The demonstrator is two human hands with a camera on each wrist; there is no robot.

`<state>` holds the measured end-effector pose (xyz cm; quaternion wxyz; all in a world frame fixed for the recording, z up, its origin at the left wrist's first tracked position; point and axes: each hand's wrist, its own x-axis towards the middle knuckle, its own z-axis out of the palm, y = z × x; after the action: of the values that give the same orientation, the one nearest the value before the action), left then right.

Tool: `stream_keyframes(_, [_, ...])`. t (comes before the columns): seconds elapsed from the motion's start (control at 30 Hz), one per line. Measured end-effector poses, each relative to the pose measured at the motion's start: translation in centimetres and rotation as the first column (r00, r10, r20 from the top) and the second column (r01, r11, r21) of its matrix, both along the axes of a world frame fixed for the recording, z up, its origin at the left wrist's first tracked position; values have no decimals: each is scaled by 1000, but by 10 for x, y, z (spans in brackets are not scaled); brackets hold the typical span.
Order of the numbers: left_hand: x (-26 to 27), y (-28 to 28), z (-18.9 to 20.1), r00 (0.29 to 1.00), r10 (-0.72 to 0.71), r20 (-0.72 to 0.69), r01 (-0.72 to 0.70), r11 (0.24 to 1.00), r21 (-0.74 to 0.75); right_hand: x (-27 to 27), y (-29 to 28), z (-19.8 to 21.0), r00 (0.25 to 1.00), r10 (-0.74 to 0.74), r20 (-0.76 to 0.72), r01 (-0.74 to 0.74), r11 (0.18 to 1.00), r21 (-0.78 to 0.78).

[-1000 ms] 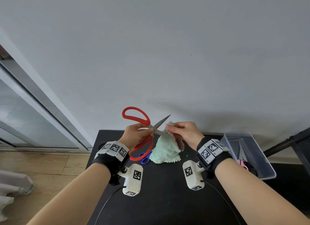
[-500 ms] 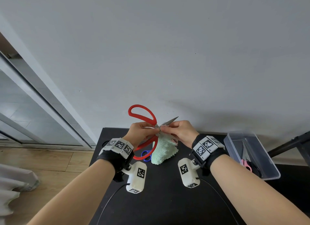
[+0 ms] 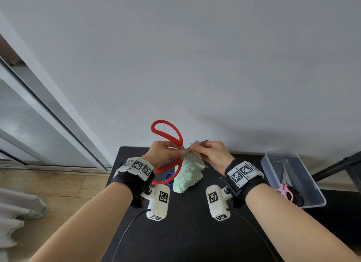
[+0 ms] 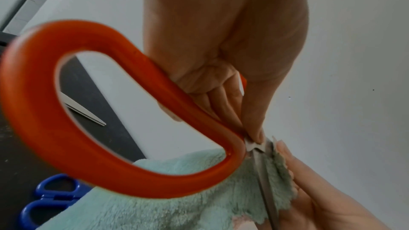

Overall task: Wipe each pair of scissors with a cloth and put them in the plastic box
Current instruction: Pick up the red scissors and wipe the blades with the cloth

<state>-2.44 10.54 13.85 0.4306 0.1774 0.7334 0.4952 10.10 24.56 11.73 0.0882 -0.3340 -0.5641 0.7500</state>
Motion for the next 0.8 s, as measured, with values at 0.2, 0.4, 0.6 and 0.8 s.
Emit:
stream_keyframes(0.2, [2,-6,1,1000,-13,18,13,1000,-2,6,7,-3,1000,-29,7,29,1000,3])
stream_keyframes(0.4, [3,-10,-1,999,-33,26,33,999,4,15,16,-7,999,-35,8,35,999,28])
stream_keyframes(0.6, [-10,-25,-10,999,26,-27,-28,999,-46,40,49,3,960,-278,-43,274,959,-67])
stream_keyframes(0.8, [0,-11,-4,993,77,85,-80,996,27,31,34,2,992,-125,28,126,991,-45])
